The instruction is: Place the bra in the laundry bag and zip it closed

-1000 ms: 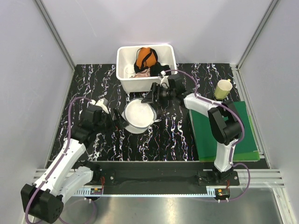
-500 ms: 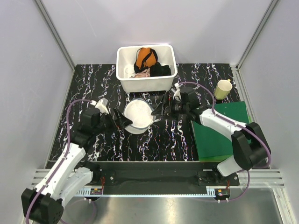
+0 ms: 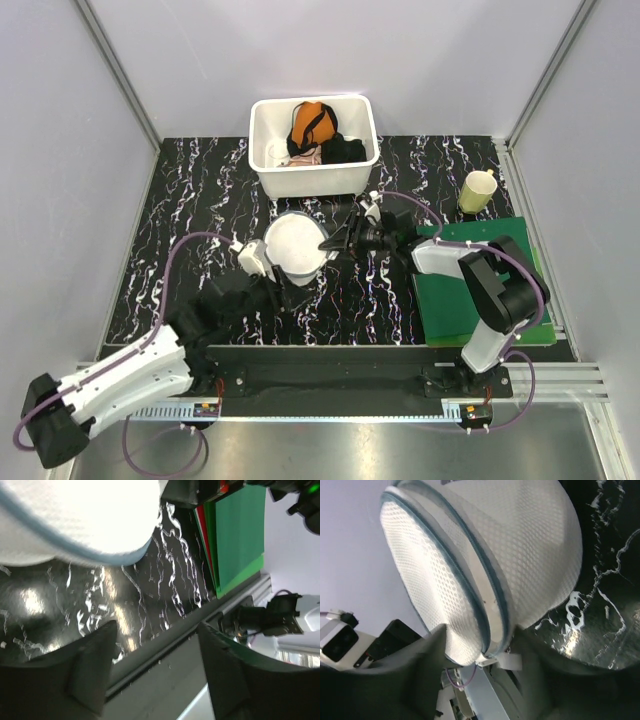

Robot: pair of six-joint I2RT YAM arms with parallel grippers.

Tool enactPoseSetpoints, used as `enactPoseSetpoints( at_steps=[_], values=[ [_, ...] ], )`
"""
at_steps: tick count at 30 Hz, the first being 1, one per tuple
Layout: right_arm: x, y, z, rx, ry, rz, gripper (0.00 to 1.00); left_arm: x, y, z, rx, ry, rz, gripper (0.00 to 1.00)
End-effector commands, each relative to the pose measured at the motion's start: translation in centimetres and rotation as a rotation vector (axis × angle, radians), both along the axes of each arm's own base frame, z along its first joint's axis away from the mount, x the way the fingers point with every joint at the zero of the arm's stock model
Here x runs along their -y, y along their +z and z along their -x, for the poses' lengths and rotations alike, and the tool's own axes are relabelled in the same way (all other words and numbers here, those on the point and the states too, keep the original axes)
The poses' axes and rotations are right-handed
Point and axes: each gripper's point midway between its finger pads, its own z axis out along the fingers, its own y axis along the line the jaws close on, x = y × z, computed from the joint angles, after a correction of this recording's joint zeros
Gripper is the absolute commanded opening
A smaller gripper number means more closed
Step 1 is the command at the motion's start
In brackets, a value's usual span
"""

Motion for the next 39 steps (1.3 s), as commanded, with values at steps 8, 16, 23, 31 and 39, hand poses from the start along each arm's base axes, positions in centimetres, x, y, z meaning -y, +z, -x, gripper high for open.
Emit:
enactPoseSetpoints(
  at_steps=[8,16,23,31,39],
  values=[
    [-1.3,4.1,-0.3,-0.181,-0.118,-0.197,0.09,1.2,0.0,-6.2,0.216,0.186,-0.067,0.65],
    [-2.3,4.2,0.2,-0.266,-0.234,-0.192,0.0,2.1,0.6,-7.3,0.235,0.232,0.002,0.5],
    [-2.6,4.5,0.2,-0.29,-0.313,-0.186,0.0,1.6,1.8,-6.8,0.272,0.263,0.082,0.57],
    [-2.5,5.4,0.4,-0.289,-0.339,-0.204,0.0,0.3,1.0,-7.5,0.211,0.353,0.008,0.59],
    [-2.8,5.3,0.7,-0.287,-0.329,-0.201,0.0,1.6,3.2,-7.8,0.26,0.318,0.076,0.56]
  ],
)
